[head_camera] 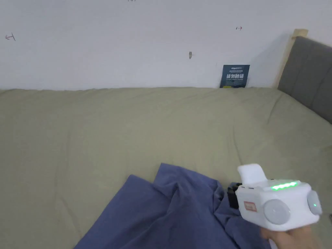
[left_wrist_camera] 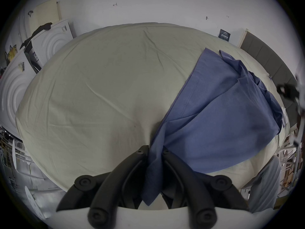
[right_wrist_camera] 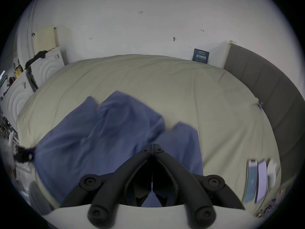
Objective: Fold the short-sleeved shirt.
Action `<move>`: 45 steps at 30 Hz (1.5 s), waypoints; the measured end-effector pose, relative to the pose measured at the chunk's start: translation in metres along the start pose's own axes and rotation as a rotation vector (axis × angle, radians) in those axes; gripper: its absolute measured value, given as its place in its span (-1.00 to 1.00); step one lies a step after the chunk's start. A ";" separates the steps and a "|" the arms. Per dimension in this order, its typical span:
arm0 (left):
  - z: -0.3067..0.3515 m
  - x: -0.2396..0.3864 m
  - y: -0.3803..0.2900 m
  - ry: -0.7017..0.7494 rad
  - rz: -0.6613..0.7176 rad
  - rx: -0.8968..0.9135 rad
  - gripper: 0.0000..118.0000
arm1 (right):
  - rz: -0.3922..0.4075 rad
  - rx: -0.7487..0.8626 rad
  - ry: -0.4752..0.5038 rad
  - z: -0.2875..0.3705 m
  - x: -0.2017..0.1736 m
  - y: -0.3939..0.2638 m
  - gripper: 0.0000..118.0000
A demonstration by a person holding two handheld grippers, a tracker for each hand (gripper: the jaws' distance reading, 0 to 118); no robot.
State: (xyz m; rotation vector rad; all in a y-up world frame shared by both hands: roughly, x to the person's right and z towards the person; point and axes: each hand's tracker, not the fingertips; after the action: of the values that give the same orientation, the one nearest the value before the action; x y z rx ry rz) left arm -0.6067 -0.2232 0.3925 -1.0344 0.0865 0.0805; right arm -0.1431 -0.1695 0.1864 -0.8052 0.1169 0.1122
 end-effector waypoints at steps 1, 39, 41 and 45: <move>0.000 -0.001 0.001 -0.007 0.006 -0.006 -0.86 | -0.005 -0.023 0.009 -0.018 0.005 0.015 -0.99; 0.070 -0.018 0.051 -0.087 0.092 0.166 -0.85 | 0.090 0.009 0.138 0.108 0.044 0.074 -0.95; 0.094 -0.014 0.075 -0.078 0.069 0.227 -0.85 | 0.063 0.074 0.126 0.139 0.057 0.079 -0.95; 0.150 0.002 0.124 -0.080 0.050 0.373 -0.86 | 0.011 0.201 0.106 0.206 0.081 0.093 -0.95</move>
State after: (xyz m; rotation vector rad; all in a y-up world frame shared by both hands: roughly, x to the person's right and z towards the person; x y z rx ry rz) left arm -0.6130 -0.0312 0.3624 -0.6559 0.0523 0.1454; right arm -0.0637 0.0480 0.2499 -0.6097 0.2287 0.0667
